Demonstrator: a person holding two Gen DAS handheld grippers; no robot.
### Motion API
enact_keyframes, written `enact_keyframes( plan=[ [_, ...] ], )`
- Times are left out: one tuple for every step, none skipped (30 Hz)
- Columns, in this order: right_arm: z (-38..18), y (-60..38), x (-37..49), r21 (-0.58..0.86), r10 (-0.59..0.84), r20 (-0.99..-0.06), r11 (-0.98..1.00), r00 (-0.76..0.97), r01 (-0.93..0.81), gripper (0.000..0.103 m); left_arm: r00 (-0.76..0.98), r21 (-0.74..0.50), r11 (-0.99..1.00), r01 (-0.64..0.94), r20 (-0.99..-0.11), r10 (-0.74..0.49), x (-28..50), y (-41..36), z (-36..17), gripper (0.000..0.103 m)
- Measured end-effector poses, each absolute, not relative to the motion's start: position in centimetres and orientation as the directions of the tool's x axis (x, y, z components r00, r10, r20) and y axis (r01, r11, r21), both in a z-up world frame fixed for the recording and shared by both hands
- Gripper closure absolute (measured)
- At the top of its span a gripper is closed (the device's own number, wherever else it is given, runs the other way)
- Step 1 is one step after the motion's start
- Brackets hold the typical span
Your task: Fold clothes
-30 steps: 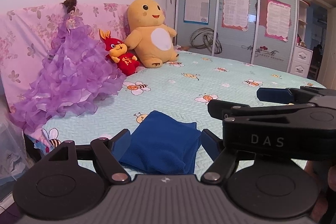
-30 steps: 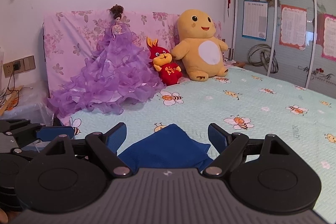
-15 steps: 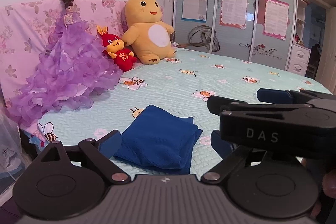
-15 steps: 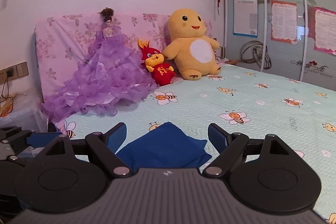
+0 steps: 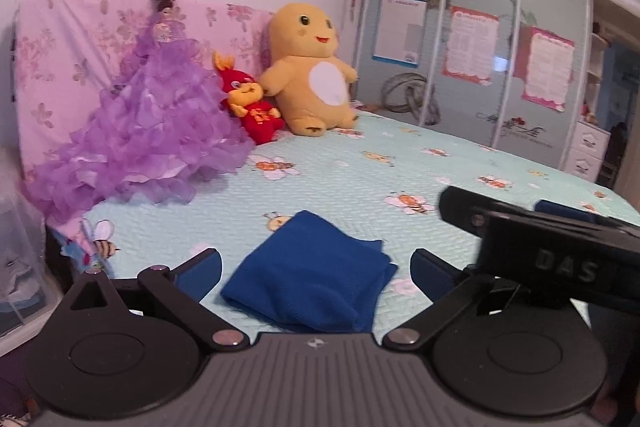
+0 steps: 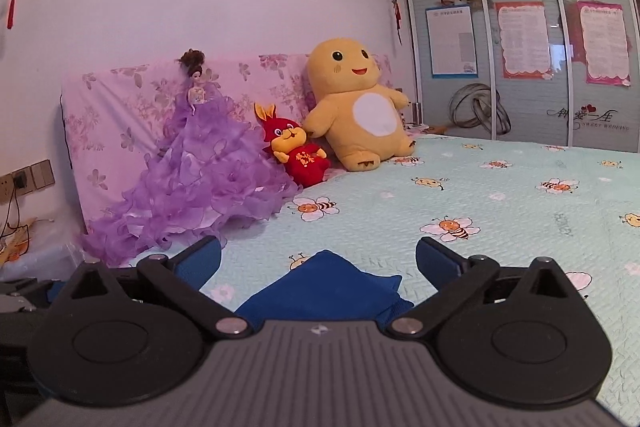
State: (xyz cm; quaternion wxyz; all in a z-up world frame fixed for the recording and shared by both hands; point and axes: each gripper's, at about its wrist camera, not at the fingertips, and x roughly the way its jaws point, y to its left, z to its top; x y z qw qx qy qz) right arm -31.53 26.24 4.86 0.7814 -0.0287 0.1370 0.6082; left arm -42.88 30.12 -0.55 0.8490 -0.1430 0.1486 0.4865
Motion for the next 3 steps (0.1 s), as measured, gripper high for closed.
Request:
enact_keyframes(
  plan=[
    [4.83,26.10,-31.55,0.122,0.944,-0.245,0.255,0.220,-0.959,0.001,0.485,-0.110,0.484,-0.868,-0.394,0.781,-42.99,30.16,-0.59,0.000],
    [4.80,25.96,-31.57,0.123,0.946,-0.240,0.251,0.217,-0.960,0.001,0.487,-0.122,0.482,-0.868,-0.396,0.778,-43.11,30.19,-0.63,0.000],
    [4.95,25.92,-31.68,0.125,0.949,-0.237,0.245,0.211,-0.962,0.001,0.490,-0.133,0.479,-0.867,-0.398,0.776,-43.22,30.23,-0.67,0.000]
  ],
)
